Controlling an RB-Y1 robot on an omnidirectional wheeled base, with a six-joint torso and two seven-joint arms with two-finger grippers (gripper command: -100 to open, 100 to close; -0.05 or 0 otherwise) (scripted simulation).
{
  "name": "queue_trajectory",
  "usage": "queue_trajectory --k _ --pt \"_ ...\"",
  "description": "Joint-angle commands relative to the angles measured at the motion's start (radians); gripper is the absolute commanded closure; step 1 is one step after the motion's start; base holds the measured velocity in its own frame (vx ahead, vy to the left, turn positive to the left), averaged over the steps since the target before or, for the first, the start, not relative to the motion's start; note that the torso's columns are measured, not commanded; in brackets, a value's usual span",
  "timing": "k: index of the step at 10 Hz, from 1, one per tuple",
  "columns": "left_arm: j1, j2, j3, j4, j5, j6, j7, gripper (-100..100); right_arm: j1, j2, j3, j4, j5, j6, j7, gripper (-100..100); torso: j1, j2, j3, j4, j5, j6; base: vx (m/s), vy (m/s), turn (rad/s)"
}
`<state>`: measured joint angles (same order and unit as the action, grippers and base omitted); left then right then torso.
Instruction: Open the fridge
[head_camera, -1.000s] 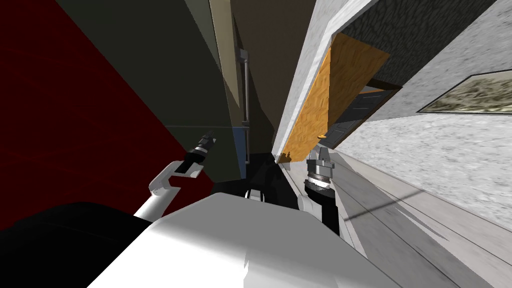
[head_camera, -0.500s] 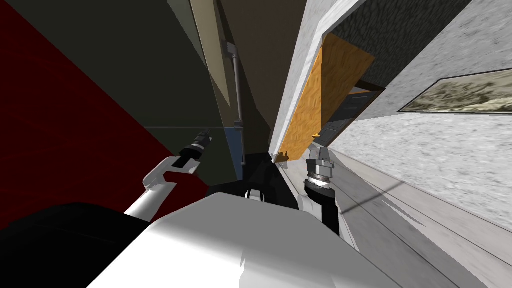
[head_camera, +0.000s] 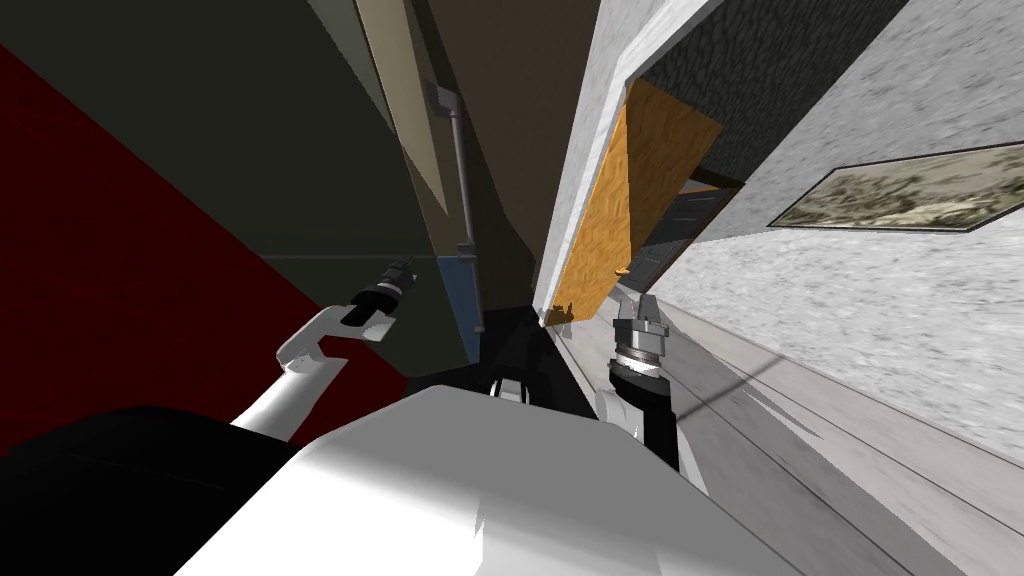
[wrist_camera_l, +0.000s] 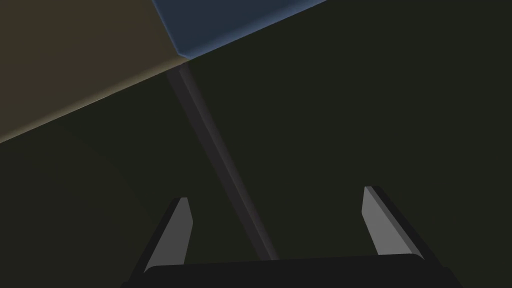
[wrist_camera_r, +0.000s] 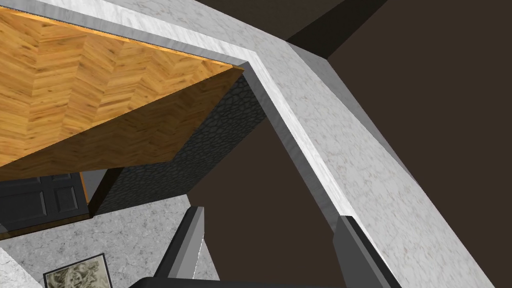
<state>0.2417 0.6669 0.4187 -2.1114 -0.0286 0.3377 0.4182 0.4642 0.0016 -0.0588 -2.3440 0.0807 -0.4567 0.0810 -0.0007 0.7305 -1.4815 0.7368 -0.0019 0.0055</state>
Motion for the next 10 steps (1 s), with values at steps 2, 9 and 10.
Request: queue_trajectory --k 2,9,10 --pt "-0.026 0.066 0.035 0.033 0.018 0.094 0.057 -100 0.000 0.000 0.000 0.000 0.000 0.000 0.000 0 -0.004 -0.009 -0.007 0.000 -0.004 0.008 0.025 -0.106 -0.094" --pt "-0.082 0.191 0.090 0.118 0.059 0.286 0.180 -100 0.000 0.000 0.000 0.000 0.000 0.000 0.000 0 -0.016 -0.024 -0.018 -0.004 -0.010 0.030 0.011 -0.097 -0.092" --pt "-0.082 0.191 0.090 0.118 0.059 0.286 0.180 -100 0.000 0.000 0.000 0.000 0.000 0.000 0.000 0 -0.016 -0.025 -0.018 -0.006 -0.009 0.027 0.009 -0.018 -0.002"
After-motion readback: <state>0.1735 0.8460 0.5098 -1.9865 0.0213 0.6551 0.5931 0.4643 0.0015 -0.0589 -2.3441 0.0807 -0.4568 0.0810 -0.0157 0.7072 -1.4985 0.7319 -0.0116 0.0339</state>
